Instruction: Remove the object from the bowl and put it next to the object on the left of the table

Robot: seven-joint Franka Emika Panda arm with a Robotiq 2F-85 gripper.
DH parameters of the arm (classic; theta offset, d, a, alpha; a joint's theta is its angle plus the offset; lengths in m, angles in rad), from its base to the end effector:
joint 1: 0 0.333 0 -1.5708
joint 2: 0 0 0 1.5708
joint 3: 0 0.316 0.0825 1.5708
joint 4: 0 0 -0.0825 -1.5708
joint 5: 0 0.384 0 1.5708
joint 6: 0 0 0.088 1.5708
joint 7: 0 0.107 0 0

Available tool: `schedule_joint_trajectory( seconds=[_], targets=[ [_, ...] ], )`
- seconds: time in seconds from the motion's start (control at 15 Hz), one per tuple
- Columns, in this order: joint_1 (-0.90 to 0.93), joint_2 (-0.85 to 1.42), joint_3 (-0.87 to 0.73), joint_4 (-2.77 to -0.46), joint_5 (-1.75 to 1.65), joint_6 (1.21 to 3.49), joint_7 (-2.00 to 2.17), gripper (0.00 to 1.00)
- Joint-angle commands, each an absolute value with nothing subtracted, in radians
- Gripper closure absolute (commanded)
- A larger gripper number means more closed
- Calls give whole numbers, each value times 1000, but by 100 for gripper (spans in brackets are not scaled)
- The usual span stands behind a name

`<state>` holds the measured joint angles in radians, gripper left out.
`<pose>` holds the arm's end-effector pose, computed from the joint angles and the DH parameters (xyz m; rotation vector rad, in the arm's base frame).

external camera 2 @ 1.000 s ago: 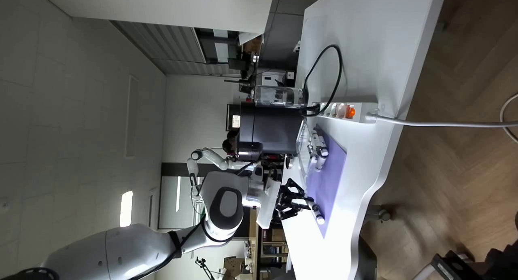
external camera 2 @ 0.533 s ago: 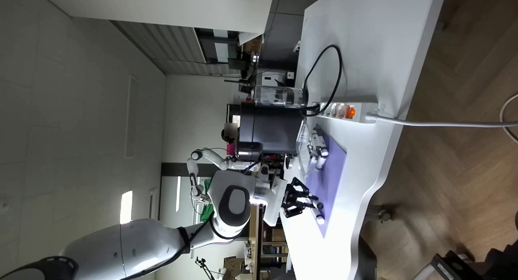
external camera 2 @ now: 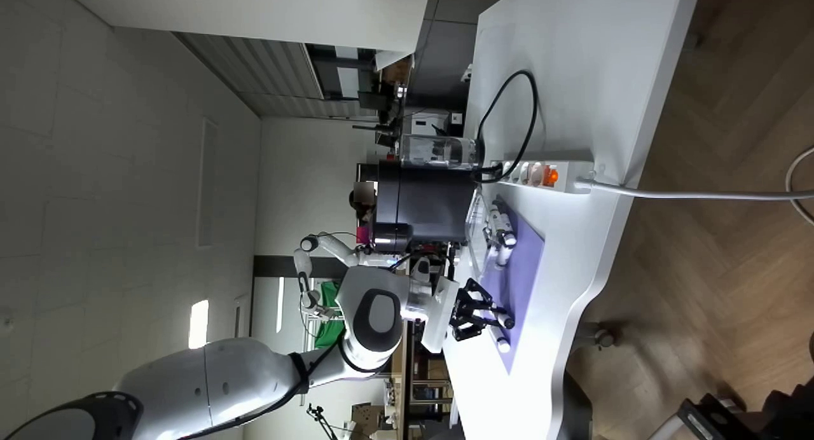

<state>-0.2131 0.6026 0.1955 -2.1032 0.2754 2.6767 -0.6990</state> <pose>0.5696 -0.0150 0.1287 -2.8560 -0.5792 -0.0777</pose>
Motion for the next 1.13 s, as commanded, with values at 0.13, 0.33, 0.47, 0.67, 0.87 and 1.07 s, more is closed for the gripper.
schedule_joint_trajectory(
  seconds=[0.13,0.33,0.47,0.67,0.87,1.07],
  targets=[
    [-208,621,193,-2067,241,2662,-638,42],
    [-208,591,190,-2074,227,2649,-625,20],
    [-216,563,195,-2084,225,2634,-623,8],
    [-221,512,198,-2104,230,2607,-633,0],
    [-223,456,194,-2114,239,2536,-647,0],
    [-215,485,190,-2089,252,2548,-670,0]
  ],
)
